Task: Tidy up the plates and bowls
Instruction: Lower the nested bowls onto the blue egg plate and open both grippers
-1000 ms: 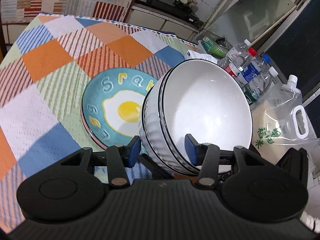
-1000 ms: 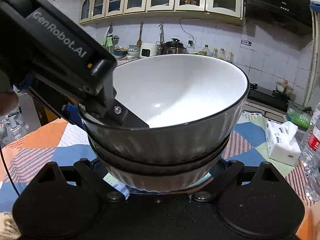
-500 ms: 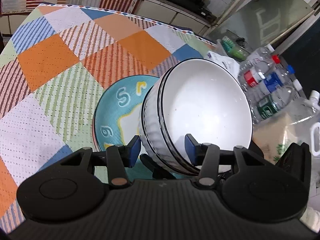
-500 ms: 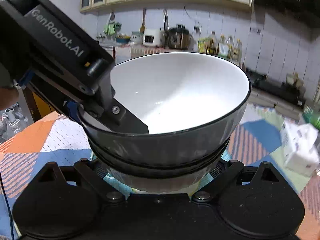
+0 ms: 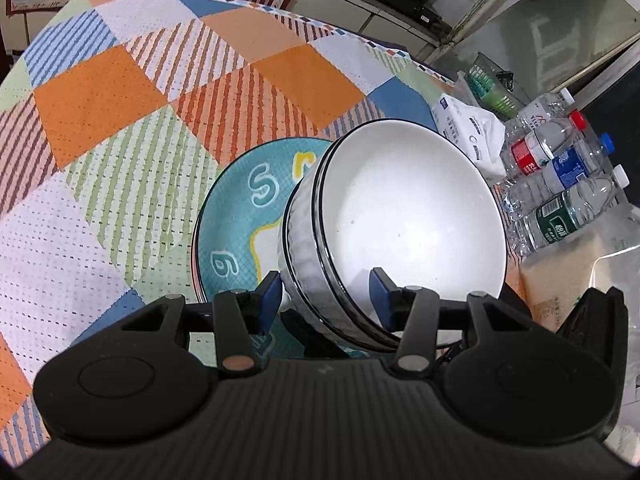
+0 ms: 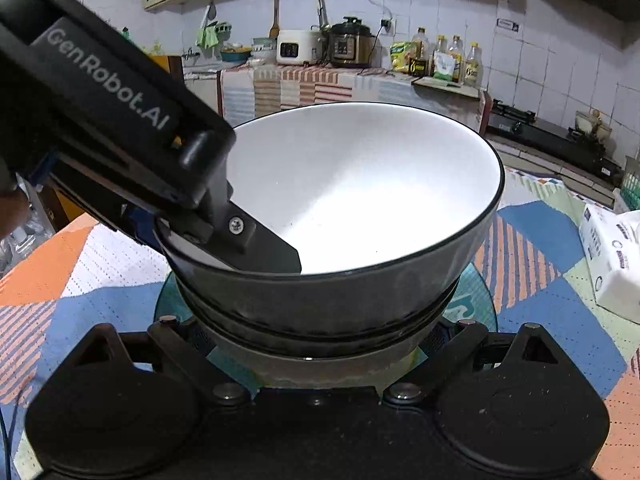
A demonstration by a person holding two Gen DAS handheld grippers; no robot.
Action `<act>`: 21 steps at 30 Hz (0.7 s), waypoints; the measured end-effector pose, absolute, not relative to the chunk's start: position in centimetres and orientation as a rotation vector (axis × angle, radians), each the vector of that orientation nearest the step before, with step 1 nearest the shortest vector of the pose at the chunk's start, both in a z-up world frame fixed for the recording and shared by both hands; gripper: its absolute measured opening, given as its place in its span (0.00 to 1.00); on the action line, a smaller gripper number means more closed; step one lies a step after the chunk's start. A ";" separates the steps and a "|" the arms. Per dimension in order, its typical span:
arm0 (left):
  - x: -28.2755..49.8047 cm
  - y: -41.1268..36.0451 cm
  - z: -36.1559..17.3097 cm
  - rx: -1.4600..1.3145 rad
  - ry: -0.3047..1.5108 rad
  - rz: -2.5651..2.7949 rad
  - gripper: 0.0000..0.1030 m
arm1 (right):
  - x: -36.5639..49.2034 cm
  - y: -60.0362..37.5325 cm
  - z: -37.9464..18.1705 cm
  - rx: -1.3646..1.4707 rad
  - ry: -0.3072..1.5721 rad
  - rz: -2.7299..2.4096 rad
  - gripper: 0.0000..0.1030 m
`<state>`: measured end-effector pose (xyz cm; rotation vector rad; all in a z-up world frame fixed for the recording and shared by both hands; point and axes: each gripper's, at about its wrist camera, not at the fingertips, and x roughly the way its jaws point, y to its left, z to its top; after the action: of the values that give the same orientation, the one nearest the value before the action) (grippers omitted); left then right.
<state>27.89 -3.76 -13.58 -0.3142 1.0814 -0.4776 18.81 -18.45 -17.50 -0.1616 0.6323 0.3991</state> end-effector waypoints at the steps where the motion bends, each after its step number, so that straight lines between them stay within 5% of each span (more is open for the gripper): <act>1: 28.0 -3.7 -13.8 -0.320 1.087 -0.478 0.45 | 18.8 -18.4 -17.5 -0.166 0.638 0.398 0.95; 21: 26.4 -4.8 -14.1 -0.246 0.994 -0.440 0.45 | 19.0 -18.4 -18.0 -0.126 0.695 0.335 0.94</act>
<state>26.41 -4.82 -14.09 -0.2464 0.9939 -0.4400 19.00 -18.35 -17.97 -0.1259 0.6948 0.3352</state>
